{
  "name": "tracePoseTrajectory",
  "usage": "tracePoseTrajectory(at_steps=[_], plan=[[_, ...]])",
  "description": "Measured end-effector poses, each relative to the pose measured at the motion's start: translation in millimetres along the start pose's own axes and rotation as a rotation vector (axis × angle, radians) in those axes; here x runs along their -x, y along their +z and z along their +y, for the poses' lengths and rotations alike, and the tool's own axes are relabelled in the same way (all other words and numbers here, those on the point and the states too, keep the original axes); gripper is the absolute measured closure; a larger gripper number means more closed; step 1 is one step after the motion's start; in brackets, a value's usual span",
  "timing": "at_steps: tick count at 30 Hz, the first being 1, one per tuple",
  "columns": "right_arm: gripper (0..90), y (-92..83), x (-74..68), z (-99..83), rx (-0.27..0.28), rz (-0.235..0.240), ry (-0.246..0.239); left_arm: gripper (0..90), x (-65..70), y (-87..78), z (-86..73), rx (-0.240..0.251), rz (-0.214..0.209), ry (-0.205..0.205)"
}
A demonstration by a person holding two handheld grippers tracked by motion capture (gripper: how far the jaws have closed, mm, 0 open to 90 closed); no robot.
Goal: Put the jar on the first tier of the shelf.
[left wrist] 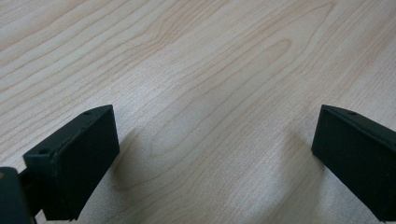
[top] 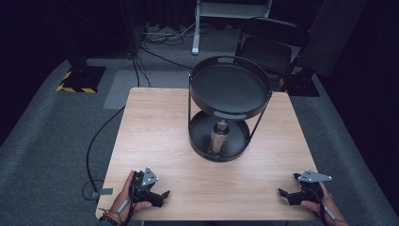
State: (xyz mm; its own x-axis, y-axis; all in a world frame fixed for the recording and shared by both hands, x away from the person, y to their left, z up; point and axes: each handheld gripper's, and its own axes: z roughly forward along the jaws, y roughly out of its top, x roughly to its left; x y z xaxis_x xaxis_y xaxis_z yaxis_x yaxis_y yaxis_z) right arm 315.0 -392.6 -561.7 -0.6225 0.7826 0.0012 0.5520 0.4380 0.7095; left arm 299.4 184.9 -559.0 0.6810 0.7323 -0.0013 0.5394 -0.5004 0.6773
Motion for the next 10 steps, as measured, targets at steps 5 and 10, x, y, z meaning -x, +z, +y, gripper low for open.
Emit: tracePoseTrajectory(at_steps=[5, 10], plan=[[0.0, -0.1, 0.0, -0.2, 0.000, 0.001, -0.001, 0.0, -0.4, 0.3, 0.4, -0.003, -0.003, 0.002], [0.0, -0.3, -0.1, -0.3, 0.000, 0.001, -0.001, 0.0, -0.7, 0.5, 0.7, -0.002, -0.004, 0.004]])
